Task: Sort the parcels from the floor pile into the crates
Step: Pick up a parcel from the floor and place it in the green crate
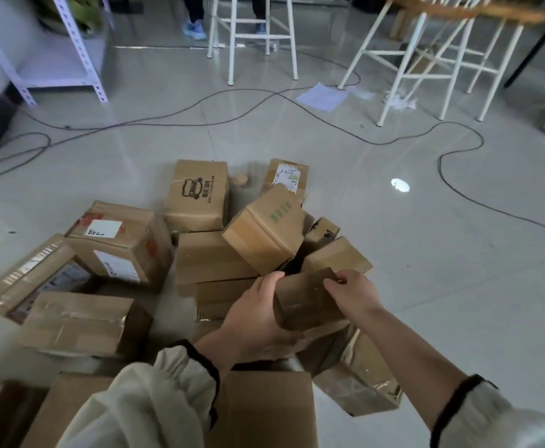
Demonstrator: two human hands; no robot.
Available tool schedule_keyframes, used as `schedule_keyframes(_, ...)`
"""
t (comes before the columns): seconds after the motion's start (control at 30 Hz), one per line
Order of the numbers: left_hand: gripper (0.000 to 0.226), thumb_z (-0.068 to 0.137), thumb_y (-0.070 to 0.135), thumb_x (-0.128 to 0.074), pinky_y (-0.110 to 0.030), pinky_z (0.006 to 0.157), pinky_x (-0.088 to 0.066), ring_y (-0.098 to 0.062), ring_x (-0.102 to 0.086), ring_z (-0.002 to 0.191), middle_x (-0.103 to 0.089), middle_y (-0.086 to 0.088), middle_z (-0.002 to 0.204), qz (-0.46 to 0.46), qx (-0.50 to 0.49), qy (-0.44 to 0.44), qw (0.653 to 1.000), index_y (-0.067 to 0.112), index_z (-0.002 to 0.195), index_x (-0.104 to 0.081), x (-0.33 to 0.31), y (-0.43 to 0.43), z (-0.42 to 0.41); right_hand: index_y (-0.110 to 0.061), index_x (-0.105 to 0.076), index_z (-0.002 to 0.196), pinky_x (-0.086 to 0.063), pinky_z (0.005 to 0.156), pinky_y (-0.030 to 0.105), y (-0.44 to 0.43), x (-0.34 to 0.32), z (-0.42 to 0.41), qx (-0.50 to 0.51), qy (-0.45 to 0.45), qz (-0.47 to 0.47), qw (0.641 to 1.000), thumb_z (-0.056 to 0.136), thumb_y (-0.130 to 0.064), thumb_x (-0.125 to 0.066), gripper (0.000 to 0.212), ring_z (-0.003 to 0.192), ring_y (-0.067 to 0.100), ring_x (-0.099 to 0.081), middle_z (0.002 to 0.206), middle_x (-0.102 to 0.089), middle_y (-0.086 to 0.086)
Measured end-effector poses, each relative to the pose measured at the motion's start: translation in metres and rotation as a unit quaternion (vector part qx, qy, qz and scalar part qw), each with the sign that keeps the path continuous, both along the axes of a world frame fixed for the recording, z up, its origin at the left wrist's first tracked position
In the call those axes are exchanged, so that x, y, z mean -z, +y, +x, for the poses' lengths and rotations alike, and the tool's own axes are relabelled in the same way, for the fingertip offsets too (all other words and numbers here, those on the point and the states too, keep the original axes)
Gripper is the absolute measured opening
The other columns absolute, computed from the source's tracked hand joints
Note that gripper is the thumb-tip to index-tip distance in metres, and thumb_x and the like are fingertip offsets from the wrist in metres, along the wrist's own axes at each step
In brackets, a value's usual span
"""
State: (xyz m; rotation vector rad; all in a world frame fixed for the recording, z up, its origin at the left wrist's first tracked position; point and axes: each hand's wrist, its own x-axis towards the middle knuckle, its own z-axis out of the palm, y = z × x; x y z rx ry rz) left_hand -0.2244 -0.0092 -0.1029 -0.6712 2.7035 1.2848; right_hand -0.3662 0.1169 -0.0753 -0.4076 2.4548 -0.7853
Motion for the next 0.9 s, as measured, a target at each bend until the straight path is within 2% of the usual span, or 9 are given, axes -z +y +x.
schedule_keyframes(0.13, 0.1, 0.048, 0.068, -0.068, -0.026, 0.089, -0.034, -0.004, -0.039, 0.11, -0.04, 0.021, 0.119, 0.13, -0.1, -0.023, 0.986, 0.045, 0.136, -0.025, -0.018, -0.035, 0.018, -0.026, -0.066, 0.086, -0.048, 0.072, 0.029, -0.015, -0.015, 0.006, 0.045, -0.134, -0.168, 0.976, 0.088, -0.038, -0.058, 0.015, 0.086, 0.018, -0.061, 0.093, -0.067, 0.002)
schedule_keyframes(0.2, 0.08, 0.061, 0.065, -0.066, -0.028, 0.085, -0.044, -0.012, -0.051, 0.106, -0.05, 0.014, 0.114, 0.204, -0.167, -0.034, 0.964, 0.038, 0.131, -0.039, -0.018, -0.053, 0.03, -0.027, -0.064, 0.095, -0.046, 0.078, 0.033, -0.021, -0.01, 0.016, 0.085, -0.248, -0.219, 0.94, 0.084, -0.047, -0.062, 0.023, 0.095, 0.024, -0.059, 0.1, -0.065, 0.005)
schedule_keyframes(0.27, 0.054, 0.078, 0.057, -0.062, -0.024, 0.067, -0.051, -0.017, -0.065, 0.086, -0.062, 0.001, 0.105, 0.262, -0.23, -0.057, 0.936, 0.024, 0.121, -0.052, -0.007, -0.066, 0.041, -0.023, -0.063, 0.113, -0.048, 0.088, 0.038, -0.025, 0.011, 0.029, 0.062, -0.327, -0.227, 0.915, 0.085, -0.046, -0.062, 0.037, 0.103, 0.028, -0.06, 0.11, -0.066, 0.007)
schedule_keyframes(0.33, 0.049, 0.084, 0.059, -0.055, -0.024, 0.06, -0.048, -0.022, -0.068, 0.073, -0.066, -0.007, 0.1, 0.294, -0.27, -0.093, 0.912, 0.019, 0.112, -0.057, 0.011, -0.071, 0.051, -0.024, -0.056, 0.127, -0.046, 0.094, 0.042, -0.029, 0.034, 0.047, 0.035, -0.343, -0.202, 0.917, 0.09, -0.038, -0.057, 0.04, 0.103, 0.025, -0.06, 0.111, -0.065, 0.004)
schedule_keyframes(0.4, 0.059, 0.081, 0.064, -0.054, -0.025, 0.058, -0.049, -0.026, -0.067, 0.076, -0.064, -0.009, 0.103, 0.313, -0.316, -0.115, 0.888, 0.015, 0.114, -0.056, 0.031, -0.068, 0.058, -0.023, -0.051, 0.132, -0.049, 0.085, 0.037, -0.031, 0.052, 0.06, 0.02, -0.326, -0.167, 0.93, 0.094, -0.035, -0.053, 0.04, 0.096, 0.019, -0.059, 0.108, -0.063, -0.001)
schedule_keyframes(0.5, 0.072, 0.076, 0.067, -0.058, -0.025, 0.047, -0.05, -0.03, -0.065, 0.078, -0.062, -0.012, 0.098, 0.367, -0.383, -0.098, 0.842, 0.009, 0.119, -0.052, 0.051, -0.058, 0.061, -0.019, -0.046, 0.136, -0.047, 0.094, 0.038, -0.035, 0.068, 0.064, -0.004, -0.307, -0.139, 0.942, 0.096, -0.038, -0.047, 0.045, 0.101, 0.02, -0.059, 0.113, -0.061, -0.002)
schedule_keyframes(0.57, 0.074, 0.072, 0.07, -0.061, -0.031, 0.054, -0.052, -0.03, -0.063, 0.085, -0.061, -0.011, 0.101, 0.394, -0.399, -0.075, 0.825, 0.013, 0.117, -0.05, 0.055, -0.053, 0.059, -0.02, -0.049, 0.134, -0.047, 0.088, 0.034, -0.037, 0.071, 0.064, 0.014, -0.307, -0.143, 0.941, 0.096, -0.04, -0.046, 0.043, 0.089, 0.016, -0.059, 0.097, -0.061, -0.007)
schedule_keyframes(0.8, 0.047, 0.082, 0.06, -0.058, -0.032, 0.056, -0.054, -0.026, -0.064, 0.083, -0.06, -0.003, 0.097, 0.317, -0.387, -0.06, 0.864, 0.023, 0.109, -0.05, 0.056, -0.054, 0.059, -0.015, -0.066, 0.099, -0.041, 0.103, 0.044, -0.038, 0.079, 0.059, 0.14, -0.43, -0.13, 0.882, 0.093, -0.053, -0.041, 0.046, 0.106, 0.034, -0.06, 0.097, -0.069, 0.011)
schedule_keyframes(0.9, 0.035, 0.08, 0.047, -0.069, -0.028, 0.046, -0.054, -0.025, -0.064, 0.084, -0.06, -0.002, 0.1, 0.336, -0.354, -0.053, 0.871, 0.029, 0.104, -0.051, 0.055, -0.053, 0.066, -0.012, -0.066, 0.106, -0.049, 0.084, 0.039, -0.039, 0.078, 0.059, 0.152, -0.439, -0.118, 0.878, 0.096, -0.049, -0.04, 0.046, 0.096, 0.032, -0.062, 0.089, -0.071, 0.011)
